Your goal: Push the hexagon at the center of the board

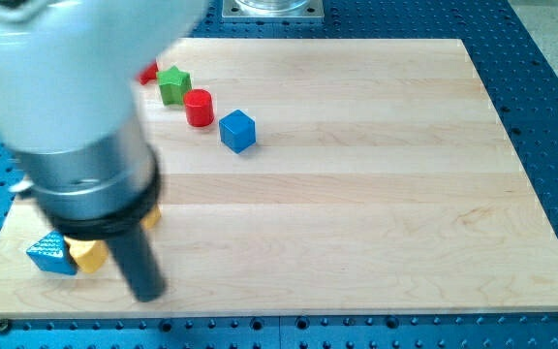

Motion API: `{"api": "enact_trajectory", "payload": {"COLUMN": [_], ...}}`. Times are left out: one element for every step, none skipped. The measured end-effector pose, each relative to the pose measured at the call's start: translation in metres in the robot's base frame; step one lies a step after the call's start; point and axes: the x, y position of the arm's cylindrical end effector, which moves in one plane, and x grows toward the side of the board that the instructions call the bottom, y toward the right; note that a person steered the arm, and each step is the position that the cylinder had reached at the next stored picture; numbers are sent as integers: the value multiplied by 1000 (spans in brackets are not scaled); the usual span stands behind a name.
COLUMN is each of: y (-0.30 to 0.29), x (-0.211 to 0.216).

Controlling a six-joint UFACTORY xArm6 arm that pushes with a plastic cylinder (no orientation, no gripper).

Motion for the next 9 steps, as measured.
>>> {"api": "enact_trajectory", "payload": {"y": [-23,-32,25,32,-9,45,104,131,87], "x": [-44,-81,-89,-75,-74,-104,-120,-115,-105]}}
